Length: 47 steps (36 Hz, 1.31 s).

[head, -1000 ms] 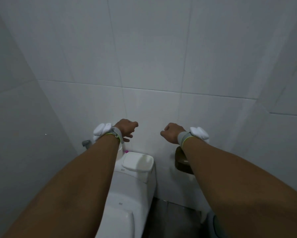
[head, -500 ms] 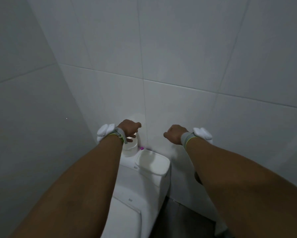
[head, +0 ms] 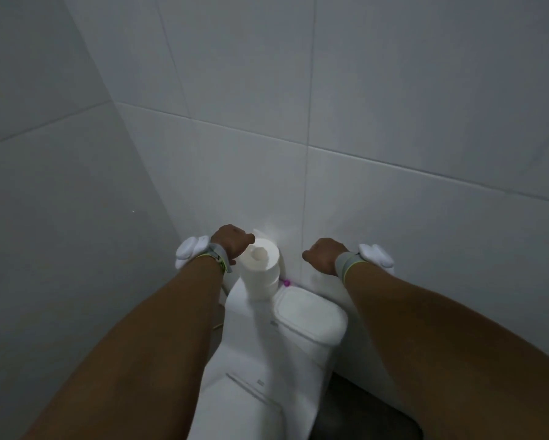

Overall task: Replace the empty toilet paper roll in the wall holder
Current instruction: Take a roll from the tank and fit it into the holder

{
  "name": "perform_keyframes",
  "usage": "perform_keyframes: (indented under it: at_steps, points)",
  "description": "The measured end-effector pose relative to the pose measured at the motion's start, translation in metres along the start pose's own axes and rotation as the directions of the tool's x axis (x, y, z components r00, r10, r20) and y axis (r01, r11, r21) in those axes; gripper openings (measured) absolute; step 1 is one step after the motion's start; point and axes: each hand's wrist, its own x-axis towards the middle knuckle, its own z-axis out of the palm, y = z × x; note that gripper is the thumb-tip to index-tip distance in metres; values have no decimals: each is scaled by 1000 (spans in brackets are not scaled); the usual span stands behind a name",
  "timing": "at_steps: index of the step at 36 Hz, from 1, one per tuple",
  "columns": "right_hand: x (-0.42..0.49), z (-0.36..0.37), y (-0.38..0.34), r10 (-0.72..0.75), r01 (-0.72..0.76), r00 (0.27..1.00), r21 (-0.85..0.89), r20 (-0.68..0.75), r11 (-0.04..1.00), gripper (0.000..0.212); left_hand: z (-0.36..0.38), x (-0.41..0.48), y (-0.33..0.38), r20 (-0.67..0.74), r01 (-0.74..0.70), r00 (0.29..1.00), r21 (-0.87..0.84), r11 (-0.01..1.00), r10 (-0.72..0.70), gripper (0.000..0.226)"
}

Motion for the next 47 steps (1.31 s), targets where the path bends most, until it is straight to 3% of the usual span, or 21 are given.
perform_keyframes:
  at_steps: [5, 17, 20, 24, 28, 37, 43, 47]
  points:
    - [33, 18, -16, 13, -13, 1000, -1, 28, 1000, 50, -1, 36, -18, 30, 42, 999, 10, 999, -42, 48]
    - [94, 52, -43, 9, -36, 991, 201, 134, 979, 52, 11, 108, -55, 143, 173, 976, -45, 984, -165, 57]
    - [108, 59, -48, 27, -78, 986, 305, 167, 949, 40, 14, 122, -59, 182, 180, 969, -61, 982, -166, 47]
    - [119, 66, -48, 46, -92, 987, 303, 157, 948, 40, 19, 133, -64, 211, 182, 963, -47, 982, -169, 22]
    - [130, 75, -43, 59, -106, 988, 344, 142, 933, 43, 22, 143, -68, 218, 193, 960, -46, 980, -178, 27]
    - [128, 78, -42, 125, -243, 961, 533, 247, 811, 34, 25, 144, -66, 166, 118, 978, 36, 992, -123, 32]
    - [125, 77, -41, 111, -232, 965, 577, 236, 783, 32, 24, 139, -62, 115, 22, 993, 145, 989, -39, 26]
    - [117, 71, -41, 89, -196, 976, 620, 200, 760, 38, 21, 131, -58, 111, 9, 994, 93, 996, -19, 20]
